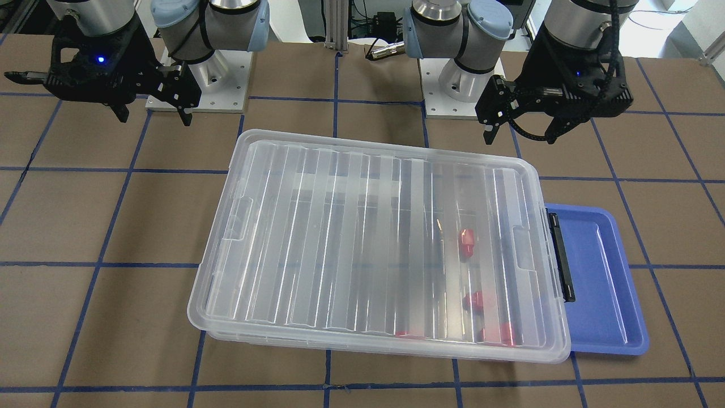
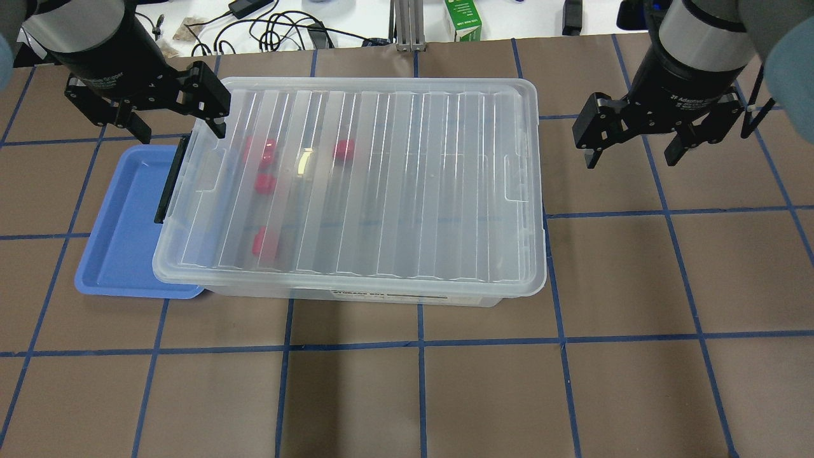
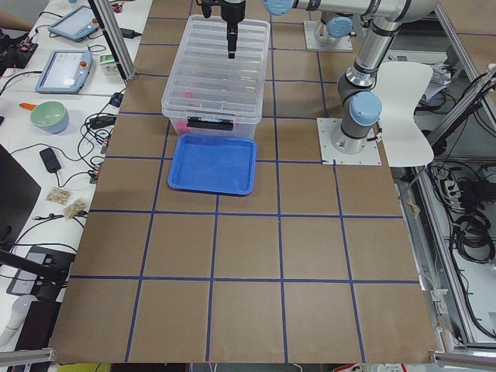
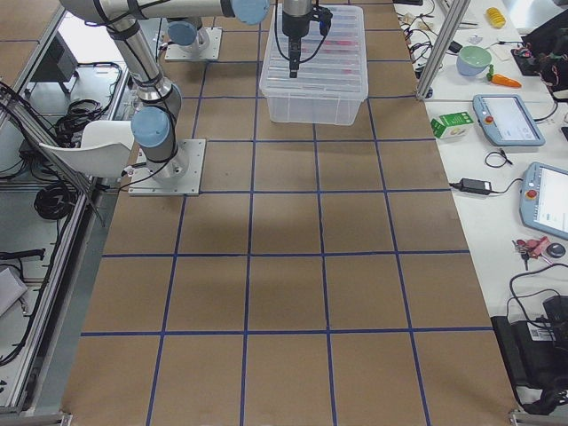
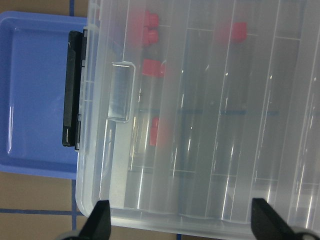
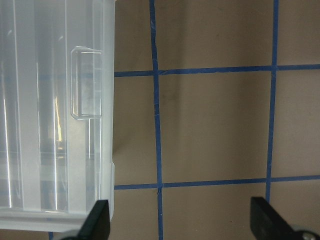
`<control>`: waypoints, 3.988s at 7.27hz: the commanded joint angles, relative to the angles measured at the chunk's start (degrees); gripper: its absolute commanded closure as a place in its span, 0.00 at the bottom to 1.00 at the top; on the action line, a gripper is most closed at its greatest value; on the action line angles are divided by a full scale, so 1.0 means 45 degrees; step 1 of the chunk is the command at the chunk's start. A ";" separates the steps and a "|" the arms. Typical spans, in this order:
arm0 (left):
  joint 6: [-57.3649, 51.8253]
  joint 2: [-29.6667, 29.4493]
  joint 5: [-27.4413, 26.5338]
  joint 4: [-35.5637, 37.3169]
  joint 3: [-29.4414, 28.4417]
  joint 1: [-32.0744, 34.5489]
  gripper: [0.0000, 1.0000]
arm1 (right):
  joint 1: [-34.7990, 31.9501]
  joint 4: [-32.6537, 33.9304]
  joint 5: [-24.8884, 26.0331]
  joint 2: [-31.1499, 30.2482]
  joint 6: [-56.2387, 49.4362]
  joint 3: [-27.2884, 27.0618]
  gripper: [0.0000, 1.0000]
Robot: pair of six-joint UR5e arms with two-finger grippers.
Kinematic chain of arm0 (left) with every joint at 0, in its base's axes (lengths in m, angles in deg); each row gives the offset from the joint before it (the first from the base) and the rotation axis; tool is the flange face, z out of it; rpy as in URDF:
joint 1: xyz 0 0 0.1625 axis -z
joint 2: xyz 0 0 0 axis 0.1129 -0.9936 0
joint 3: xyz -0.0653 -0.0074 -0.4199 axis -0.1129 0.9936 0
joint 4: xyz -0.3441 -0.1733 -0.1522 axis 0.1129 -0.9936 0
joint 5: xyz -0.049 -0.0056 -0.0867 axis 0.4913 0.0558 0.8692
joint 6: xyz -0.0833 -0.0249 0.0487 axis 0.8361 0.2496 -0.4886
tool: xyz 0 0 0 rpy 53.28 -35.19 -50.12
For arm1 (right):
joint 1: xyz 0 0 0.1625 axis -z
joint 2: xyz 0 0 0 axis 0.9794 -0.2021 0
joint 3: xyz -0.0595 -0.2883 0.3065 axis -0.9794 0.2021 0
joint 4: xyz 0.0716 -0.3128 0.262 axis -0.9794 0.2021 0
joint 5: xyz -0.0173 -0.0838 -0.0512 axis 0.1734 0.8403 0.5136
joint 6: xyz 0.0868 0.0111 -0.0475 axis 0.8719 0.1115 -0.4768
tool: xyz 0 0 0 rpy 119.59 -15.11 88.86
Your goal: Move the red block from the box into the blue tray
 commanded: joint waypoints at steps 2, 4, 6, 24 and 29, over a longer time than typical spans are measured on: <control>0.0000 0.0033 0.0078 -0.0255 -0.0040 0.0000 0.00 | -0.0002 0.0016 -0.0019 -0.0019 0.0000 0.0030 0.00; 0.0000 0.0014 0.0098 -0.0255 -0.0021 0.0000 0.00 | 0.0017 0.0036 -0.0059 0.0136 -0.0135 -0.0047 0.00; 0.0000 0.0033 0.0098 -0.0255 -0.0021 0.0000 0.00 | 0.0018 0.0307 -0.0136 0.0215 -0.0137 -0.0824 0.00; 0.0000 0.0033 0.0098 -0.0255 -0.0001 0.0000 0.00 | -0.0002 0.2887 -0.1426 0.3711 -0.1266 -0.0868 0.00; 0.0000 0.0033 0.0078 -0.0255 -0.0001 0.0000 0.00 | 0.0173 0.2945 -0.0880 0.3886 -0.2477 -0.0849 0.00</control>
